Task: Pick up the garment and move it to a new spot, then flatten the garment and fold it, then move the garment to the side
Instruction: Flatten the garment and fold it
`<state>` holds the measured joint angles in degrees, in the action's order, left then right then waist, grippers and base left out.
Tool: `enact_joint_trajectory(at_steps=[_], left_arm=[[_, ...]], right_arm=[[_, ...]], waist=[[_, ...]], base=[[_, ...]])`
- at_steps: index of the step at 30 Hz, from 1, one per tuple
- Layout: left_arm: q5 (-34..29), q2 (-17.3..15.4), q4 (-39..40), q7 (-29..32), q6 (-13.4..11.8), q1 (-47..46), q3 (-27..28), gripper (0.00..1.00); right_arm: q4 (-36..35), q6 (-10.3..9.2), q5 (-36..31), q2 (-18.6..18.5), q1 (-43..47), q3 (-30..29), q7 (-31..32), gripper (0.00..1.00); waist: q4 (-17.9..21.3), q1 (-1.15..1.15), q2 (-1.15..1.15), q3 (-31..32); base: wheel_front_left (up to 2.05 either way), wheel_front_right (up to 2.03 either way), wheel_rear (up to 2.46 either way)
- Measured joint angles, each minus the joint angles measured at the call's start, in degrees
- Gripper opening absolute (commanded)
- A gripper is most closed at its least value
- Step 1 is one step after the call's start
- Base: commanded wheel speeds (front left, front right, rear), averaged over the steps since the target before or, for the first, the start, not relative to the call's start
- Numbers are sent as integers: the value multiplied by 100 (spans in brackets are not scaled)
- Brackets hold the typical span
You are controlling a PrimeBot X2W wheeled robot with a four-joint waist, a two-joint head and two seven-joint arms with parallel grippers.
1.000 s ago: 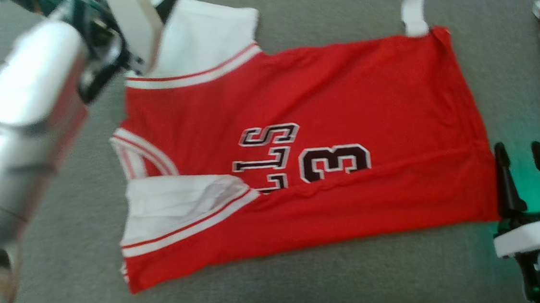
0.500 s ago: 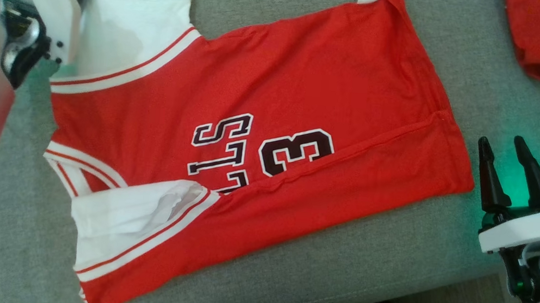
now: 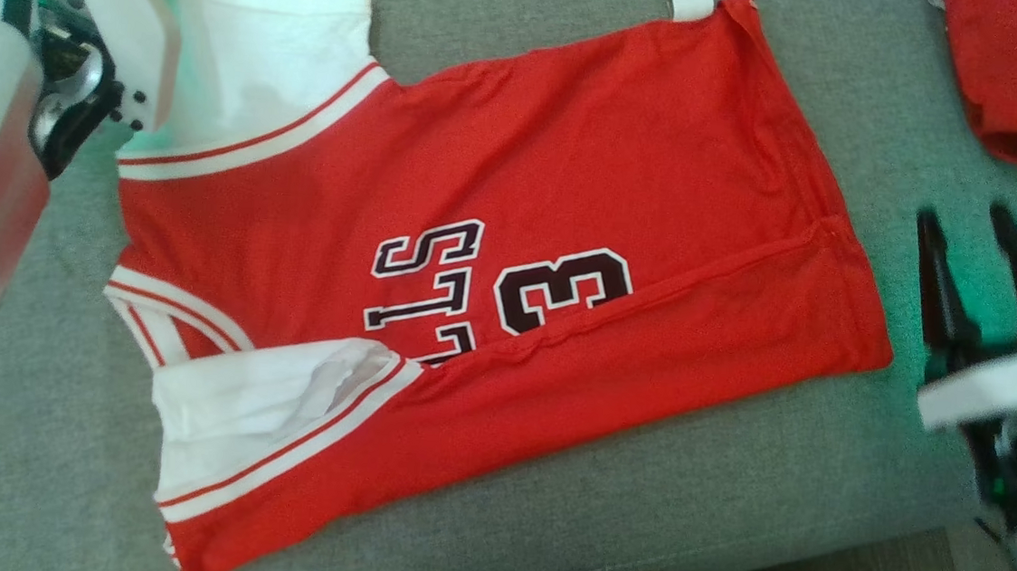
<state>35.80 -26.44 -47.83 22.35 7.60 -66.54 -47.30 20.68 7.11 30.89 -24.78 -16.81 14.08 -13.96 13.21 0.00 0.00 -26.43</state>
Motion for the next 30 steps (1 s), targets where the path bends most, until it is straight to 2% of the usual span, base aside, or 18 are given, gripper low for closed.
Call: enact_joint_trajectory(at_steps=[7, 12, 17, 21, 27, 29, 30], left_arm=[[60, 13, 176, -328, 0, -162, -369, 0], [141, 88, 205, -503, 0, -349, -606, 0], [207, 177, 214, -634, 0, -376, -823, 0], [281, 181, 199, -709, 0, -449, -944, 0], [404, 199, 169, -816, 0, -612, -1127, 0], [442, 204, 148, -859, 0, -614, -1210, 0], [459, 208, 142, -878, 0, -615, -1230, 0]], right_arm=[[-76, 0, -454, -94, -1518, 817, 999, 100], [636, 0, -900, -63, -2581, 1434, 1875, 100], [1422, 0, -1072, 1, -3228, 2047, 2603, 100], [1924, 0, -1148, 87, -3621, 2398, 2766, 100], [2630, 0, -1329, 178, -4123, 2614, 2754, 100], [2810, 0, -1383, 218, -4212, 2666, 2718, 88], [2894, 0, -1384, 231, -4254, 2683, 2691, 85]], waist=[[-218, 0, 0, 141], [-414, 0, 0, 181], [-572, 0, 0, 197], [-641, 0, 0, 175], [-717, 0, 0, 121], [-740, 0, 0, 104], [-749, 0, 0, 94]], base=[[0, 0, 0], [0, 0, 0], [0, 0, 0], [0, 0, 0], [0, 0, 0], [0, 0, 0], [0, 0, 0]])
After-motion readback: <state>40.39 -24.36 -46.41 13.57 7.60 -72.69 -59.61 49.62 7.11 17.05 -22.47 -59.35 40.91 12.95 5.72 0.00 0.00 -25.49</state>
